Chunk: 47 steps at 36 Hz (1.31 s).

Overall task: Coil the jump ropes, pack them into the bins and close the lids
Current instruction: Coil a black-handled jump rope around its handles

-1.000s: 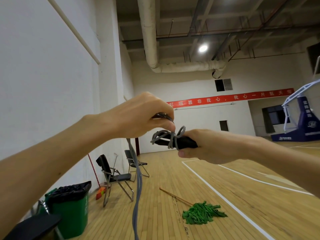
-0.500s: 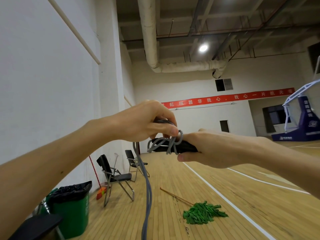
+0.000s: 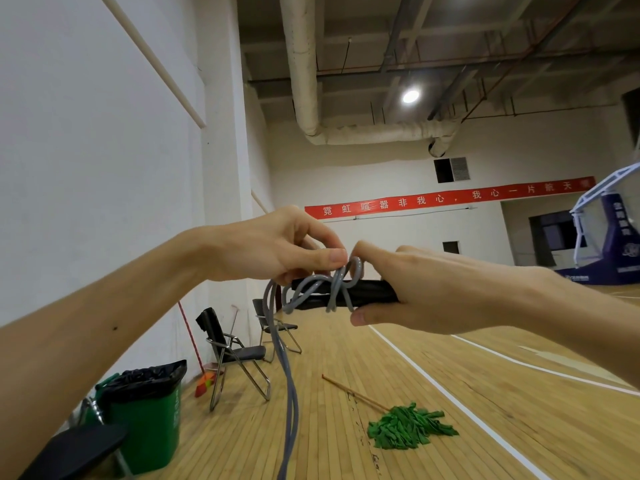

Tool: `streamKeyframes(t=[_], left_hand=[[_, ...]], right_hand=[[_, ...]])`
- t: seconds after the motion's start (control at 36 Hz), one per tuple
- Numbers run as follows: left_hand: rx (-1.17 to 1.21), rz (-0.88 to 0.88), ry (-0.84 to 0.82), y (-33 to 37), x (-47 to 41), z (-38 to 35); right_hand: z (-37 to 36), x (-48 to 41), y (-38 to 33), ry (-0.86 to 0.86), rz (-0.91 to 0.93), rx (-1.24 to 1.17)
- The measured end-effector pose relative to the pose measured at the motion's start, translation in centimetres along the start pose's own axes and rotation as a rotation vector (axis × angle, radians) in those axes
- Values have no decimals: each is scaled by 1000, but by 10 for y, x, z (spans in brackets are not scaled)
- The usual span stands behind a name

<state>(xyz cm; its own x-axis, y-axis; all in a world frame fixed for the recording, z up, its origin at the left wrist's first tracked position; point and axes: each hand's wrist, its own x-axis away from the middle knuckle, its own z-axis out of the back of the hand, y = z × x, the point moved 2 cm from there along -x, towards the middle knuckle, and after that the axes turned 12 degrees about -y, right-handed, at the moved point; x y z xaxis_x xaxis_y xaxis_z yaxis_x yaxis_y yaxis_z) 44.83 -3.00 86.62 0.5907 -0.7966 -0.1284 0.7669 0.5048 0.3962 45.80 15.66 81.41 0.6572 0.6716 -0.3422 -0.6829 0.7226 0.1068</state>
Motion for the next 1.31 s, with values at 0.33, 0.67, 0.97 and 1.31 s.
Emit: streamKeyframes(t=[0.33, 0.67, 0.97, 1.31], left_hand=[[206, -36, -15, -13, 6, 1], [499, -172, -114, -16, 5, -2], [645, -133, -91, -39, -8, -17], [695, -43, 115, -36, -27, -49]], right_hand=[[-2, 0, -14, 129, 98, 29], [-6, 3, -25, 238, 180, -42], [0, 3, -25, 230, 260, -418], [13, -6, 15, 357, 157, -613]])
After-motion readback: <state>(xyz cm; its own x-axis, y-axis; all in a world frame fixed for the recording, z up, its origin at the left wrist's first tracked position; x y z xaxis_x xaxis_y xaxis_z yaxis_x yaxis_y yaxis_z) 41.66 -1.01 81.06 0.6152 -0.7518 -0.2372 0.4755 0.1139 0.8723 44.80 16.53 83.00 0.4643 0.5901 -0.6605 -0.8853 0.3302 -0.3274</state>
